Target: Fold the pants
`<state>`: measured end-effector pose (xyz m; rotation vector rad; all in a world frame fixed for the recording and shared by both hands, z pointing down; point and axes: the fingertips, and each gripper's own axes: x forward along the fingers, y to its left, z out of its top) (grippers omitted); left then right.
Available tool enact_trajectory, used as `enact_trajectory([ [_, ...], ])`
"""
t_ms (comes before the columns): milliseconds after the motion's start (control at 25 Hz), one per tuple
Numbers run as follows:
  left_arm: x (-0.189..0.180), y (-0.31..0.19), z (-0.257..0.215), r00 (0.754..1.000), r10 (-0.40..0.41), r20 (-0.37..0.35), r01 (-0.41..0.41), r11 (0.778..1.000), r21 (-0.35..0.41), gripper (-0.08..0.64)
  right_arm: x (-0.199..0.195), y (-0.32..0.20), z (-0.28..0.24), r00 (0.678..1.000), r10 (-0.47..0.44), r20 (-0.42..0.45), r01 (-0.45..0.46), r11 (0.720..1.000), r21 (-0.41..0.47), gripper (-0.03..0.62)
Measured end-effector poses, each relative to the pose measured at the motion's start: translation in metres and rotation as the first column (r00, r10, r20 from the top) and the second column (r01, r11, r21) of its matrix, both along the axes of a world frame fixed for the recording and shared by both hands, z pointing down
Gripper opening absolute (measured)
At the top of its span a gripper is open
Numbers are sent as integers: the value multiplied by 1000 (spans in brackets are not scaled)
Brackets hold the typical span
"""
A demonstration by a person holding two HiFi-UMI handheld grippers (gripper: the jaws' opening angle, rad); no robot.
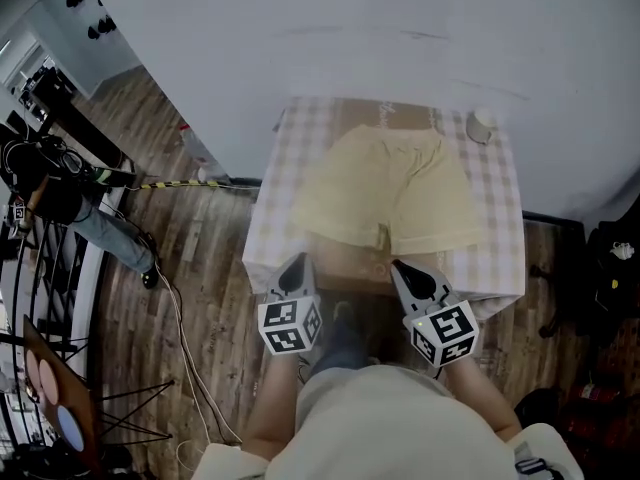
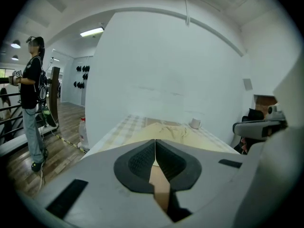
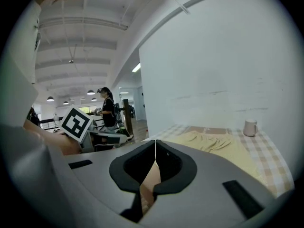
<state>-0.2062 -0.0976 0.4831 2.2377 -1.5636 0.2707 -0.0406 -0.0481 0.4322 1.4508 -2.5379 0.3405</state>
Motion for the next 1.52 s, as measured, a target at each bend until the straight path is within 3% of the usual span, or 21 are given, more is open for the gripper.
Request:
enact_trajectory([
  [360,-36,-66,51,999,-36,4,36,993,-114,5,-30,-66,7,999,-38,-27,37,999,-32,2],
  [880,-52,-136,111,999,30,39,-20,970,-241,6,-58,-137,24,998,-43,-40,39,995,-87,2],
  [960,-55,-141,121,998,40,44,-27,962,-273,20,-65,-144,26,998,-49,-32,46,994,-98,2],
  [1040,-57,-144,130,997,57,51,-39,952,-303,120,-71,-151,27,998,-51,-20,49,993,-106,2],
  [1520,-56,-145,154,981,156,115,-88,886,-455,64,-92,-171,39,999,-36,-5,35,989,-140,2],
])
